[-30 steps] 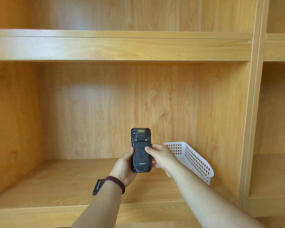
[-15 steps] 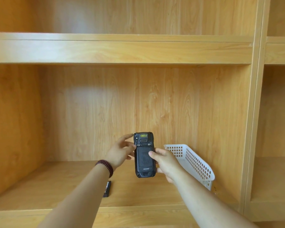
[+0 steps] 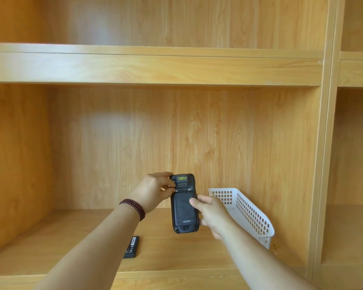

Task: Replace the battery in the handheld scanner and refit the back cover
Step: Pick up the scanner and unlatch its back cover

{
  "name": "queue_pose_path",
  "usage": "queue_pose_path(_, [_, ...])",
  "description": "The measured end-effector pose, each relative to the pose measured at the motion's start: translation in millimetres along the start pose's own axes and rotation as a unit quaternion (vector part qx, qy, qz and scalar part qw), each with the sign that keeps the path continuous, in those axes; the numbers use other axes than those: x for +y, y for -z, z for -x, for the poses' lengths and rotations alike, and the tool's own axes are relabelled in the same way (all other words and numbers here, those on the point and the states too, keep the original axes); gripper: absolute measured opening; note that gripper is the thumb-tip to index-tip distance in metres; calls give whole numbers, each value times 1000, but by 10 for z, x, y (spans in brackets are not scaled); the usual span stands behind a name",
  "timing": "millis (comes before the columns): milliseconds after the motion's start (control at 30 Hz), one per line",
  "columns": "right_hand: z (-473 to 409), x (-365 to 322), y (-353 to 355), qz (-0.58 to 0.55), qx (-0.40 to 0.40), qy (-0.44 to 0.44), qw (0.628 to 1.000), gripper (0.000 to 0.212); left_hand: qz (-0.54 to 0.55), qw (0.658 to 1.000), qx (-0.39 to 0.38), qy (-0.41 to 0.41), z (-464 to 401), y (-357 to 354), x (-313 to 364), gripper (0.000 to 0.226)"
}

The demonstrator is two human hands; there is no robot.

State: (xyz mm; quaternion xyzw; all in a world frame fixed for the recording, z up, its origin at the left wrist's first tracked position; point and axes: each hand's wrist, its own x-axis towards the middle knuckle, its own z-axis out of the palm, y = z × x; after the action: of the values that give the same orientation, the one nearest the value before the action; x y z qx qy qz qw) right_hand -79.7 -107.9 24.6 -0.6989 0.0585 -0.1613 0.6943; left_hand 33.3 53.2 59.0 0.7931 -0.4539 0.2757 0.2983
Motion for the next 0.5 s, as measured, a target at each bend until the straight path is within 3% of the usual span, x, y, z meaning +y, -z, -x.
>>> queue_pose_path(200, [24, -10, -29, -7, -6, -5, 1000, 18, -41, 998, 24, -50, -38, 3, -25, 9])
queue_pose_path(500, [9, -21, -30, -8, 14, 8, 1000, 20, 69, 998, 4, -5, -43, 87, 8, 14])
